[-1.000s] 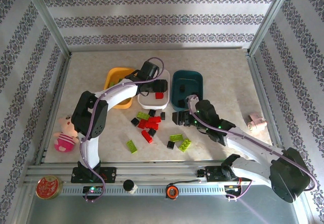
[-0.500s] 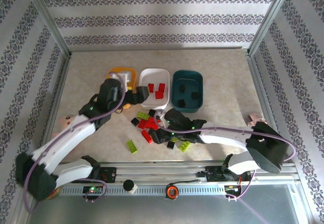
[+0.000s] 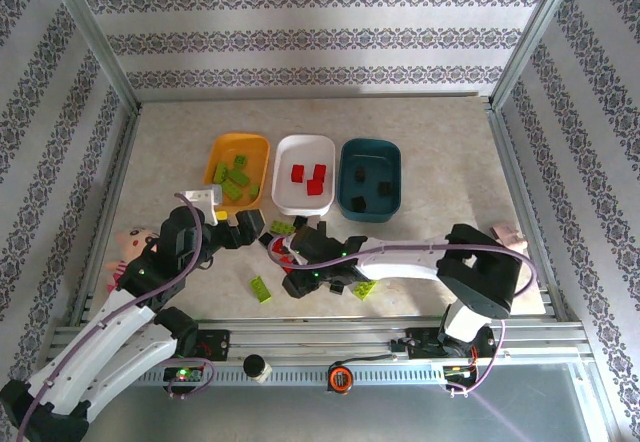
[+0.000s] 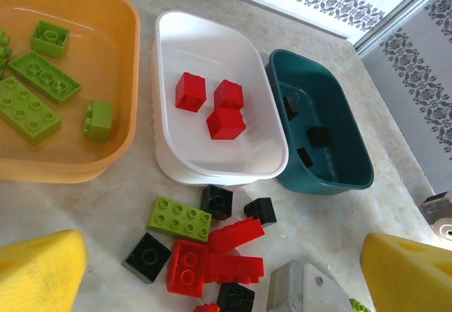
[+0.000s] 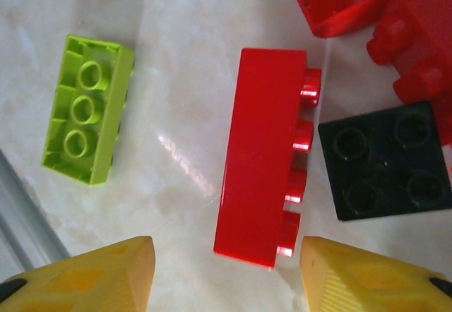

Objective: Sort the legos into containers by color
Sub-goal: Pick up the lego from the bottom-center of the table, then place the lego in the container.

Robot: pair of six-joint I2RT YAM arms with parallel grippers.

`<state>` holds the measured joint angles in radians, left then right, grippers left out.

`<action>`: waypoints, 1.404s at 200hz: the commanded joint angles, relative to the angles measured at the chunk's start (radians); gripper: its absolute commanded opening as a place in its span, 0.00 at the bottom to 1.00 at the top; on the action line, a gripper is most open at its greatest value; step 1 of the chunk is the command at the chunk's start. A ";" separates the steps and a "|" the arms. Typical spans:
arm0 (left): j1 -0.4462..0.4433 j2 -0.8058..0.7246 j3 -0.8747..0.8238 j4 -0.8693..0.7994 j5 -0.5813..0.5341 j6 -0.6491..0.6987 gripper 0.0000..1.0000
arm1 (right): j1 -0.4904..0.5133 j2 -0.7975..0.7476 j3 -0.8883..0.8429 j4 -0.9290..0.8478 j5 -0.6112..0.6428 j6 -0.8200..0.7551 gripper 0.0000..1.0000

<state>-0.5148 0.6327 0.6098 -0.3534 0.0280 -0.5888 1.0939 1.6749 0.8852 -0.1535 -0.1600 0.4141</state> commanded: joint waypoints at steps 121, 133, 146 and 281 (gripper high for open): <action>0.008 -0.025 -0.024 -0.019 -0.015 0.006 1.00 | 0.001 -0.178 -0.042 -0.059 0.016 -0.040 0.22; 0.008 -0.026 -0.032 -0.011 -0.005 0.007 1.00 | -0.030 -0.249 -0.053 -0.067 0.005 -0.042 0.21; 0.009 -0.027 -0.043 0.003 0.007 0.008 1.00 | -0.084 -0.311 -0.049 -0.065 -0.006 -0.048 0.21; 0.008 -0.033 -0.119 0.031 0.074 -0.037 1.00 | -0.427 0.375 0.713 -0.201 0.043 -0.113 0.28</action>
<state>-0.5148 0.6182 0.5079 -0.3298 0.0826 -0.6075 0.6674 1.9903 1.5043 -0.2749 -0.1463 0.3298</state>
